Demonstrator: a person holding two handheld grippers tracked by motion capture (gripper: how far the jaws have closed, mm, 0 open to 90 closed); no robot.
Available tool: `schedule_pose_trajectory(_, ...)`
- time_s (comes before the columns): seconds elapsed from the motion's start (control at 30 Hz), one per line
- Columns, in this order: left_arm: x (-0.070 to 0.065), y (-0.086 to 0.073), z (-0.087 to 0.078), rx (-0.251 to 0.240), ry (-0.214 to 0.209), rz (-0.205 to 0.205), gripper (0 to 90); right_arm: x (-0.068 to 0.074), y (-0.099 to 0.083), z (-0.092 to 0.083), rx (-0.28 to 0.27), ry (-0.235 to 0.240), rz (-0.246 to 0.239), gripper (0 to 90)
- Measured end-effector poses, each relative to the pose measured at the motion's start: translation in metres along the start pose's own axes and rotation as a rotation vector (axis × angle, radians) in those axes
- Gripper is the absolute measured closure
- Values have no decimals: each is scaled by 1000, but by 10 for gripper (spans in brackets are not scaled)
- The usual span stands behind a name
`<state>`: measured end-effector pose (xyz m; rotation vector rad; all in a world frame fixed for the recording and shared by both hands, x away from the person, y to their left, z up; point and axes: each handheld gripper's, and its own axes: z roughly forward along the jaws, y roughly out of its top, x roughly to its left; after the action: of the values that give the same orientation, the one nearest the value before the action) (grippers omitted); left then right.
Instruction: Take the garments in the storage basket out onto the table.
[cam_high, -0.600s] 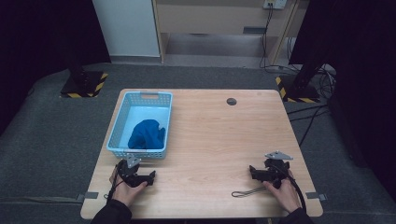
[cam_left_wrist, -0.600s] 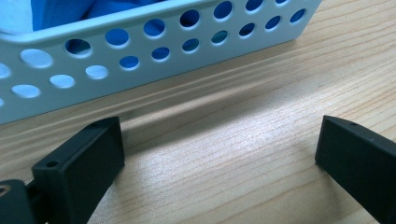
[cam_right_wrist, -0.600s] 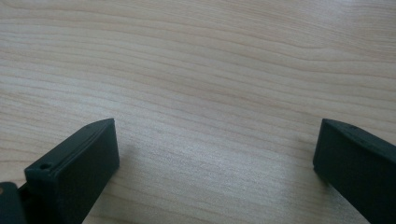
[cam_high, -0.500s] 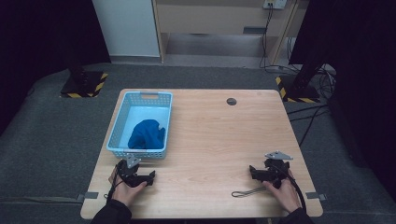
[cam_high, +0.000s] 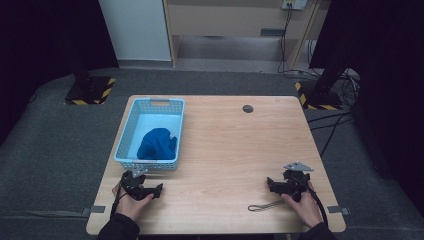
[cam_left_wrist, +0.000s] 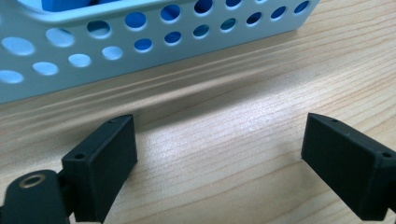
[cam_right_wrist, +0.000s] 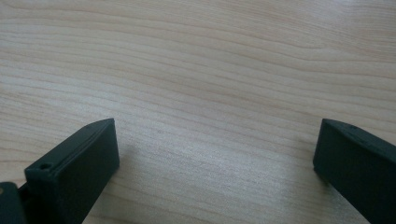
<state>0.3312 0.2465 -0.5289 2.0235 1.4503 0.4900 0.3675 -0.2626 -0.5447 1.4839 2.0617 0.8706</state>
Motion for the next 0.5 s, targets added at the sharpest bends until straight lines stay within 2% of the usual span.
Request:
schedule_pose_trajectory(0.1, 0, 1, -2, -4, -6, -14, 94, 0, 0, 0, 0, 0, 0, 4)
schedule_pose_trajectory(0.3, -1, 1, -5, -6, -20, -2, 93, 0, 0, 0, 0, 0, 0, 4)
schedule_pose_trajectory(0.5, -2, 2, -10, -31, -26, -3, 91, 0, 0, 0, 0, 0, 0, 4)
